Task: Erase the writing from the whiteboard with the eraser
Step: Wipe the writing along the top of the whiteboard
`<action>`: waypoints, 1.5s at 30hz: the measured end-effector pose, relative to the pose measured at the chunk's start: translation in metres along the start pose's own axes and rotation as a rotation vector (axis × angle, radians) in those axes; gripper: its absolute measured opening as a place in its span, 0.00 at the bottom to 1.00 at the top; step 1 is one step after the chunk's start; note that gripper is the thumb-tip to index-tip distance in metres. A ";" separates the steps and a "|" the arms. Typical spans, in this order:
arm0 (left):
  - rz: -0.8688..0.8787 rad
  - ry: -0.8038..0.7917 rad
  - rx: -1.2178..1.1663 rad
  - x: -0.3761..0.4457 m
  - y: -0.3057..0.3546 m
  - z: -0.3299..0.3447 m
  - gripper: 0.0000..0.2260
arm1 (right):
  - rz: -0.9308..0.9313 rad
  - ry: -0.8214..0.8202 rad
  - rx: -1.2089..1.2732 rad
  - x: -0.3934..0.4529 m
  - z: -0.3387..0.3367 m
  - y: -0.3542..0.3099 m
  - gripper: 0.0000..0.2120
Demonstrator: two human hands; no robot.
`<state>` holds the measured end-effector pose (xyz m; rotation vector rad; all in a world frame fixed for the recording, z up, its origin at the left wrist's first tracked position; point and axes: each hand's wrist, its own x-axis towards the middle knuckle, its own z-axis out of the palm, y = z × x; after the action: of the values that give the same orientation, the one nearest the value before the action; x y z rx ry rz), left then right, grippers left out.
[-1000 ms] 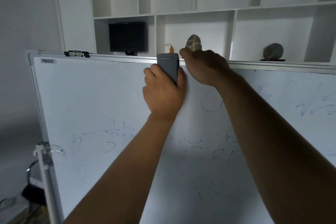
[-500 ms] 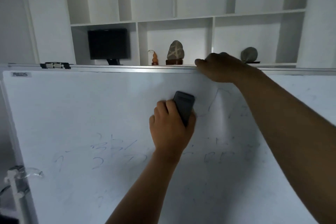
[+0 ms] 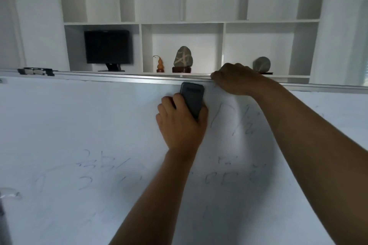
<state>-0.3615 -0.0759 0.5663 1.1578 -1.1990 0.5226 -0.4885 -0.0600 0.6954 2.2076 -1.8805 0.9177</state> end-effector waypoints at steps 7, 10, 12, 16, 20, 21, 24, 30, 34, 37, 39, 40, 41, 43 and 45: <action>-0.091 0.010 0.039 -0.049 0.020 0.008 0.20 | -0.085 -0.097 0.030 -0.003 -0.009 0.001 0.15; -0.077 0.041 0.101 -0.048 0.022 0.003 0.21 | -0.166 -0.054 -0.031 -0.005 -0.006 0.008 0.17; -0.133 0.090 0.122 -0.031 0.023 -0.002 0.22 | -0.200 -0.015 -0.032 -0.008 -0.004 0.013 0.17; -0.269 0.173 0.088 0.004 0.029 -0.003 0.22 | -0.211 0.014 0.100 -0.010 -0.006 0.019 0.15; -0.182 0.097 0.090 -0.041 0.042 0.017 0.23 | -0.211 -0.028 0.030 -0.008 -0.010 0.022 0.20; -0.157 0.061 0.099 -0.058 0.046 0.023 0.22 | -0.229 -0.032 0.009 -0.006 -0.010 0.024 0.19; -0.116 -0.004 0.109 -0.091 0.055 0.032 0.22 | -0.283 -0.006 -0.055 -0.004 -0.008 0.028 0.17; -0.160 0.090 0.143 -0.048 0.047 0.016 0.27 | -0.291 0.035 -0.021 -0.006 -0.003 0.027 0.20; -0.291 0.163 0.142 -0.009 0.048 0.013 0.26 | -0.305 0.044 -0.053 -0.002 -0.002 0.027 0.14; -0.246 0.163 0.188 -0.021 0.056 0.021 0.24 | -0.330 0.009 -0.044 0.003 0.003 0.027 0.16; -0.150 0.117 0.218 -0.040 0.066 0.030 0.22 | -0.319 0.006 -0.035 0.005 0.005 0.028 0.19; -0.104 0.088 0.232 -0.049 0.071 0.033 0.22 | -0.325 0.020 -0.045 0.008 0.006 0.028 0.19; -0.069 0.064 0.244 -0.055 0.075 0.035 0.22 | -0.337 0.019 -0.060 0.008 0.007 0.028 0.19; -0.028 0.043 0.259 -0.061 0.077 0.035 0.22 | -0.379 0.011 -0.091 0.008 0.005 0.029 0.21; -0.007 0.046 0.258 -0.060 0.074 0.033 0.22 | -0.388 -0.022 -0.113 0.008 -0.002 0.032 0.22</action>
<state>-0.4582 -0.0629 0.5396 1.3598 -1.1097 0.7103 -0.5185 -0.0735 0.6916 2.3958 -1.3941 0.7013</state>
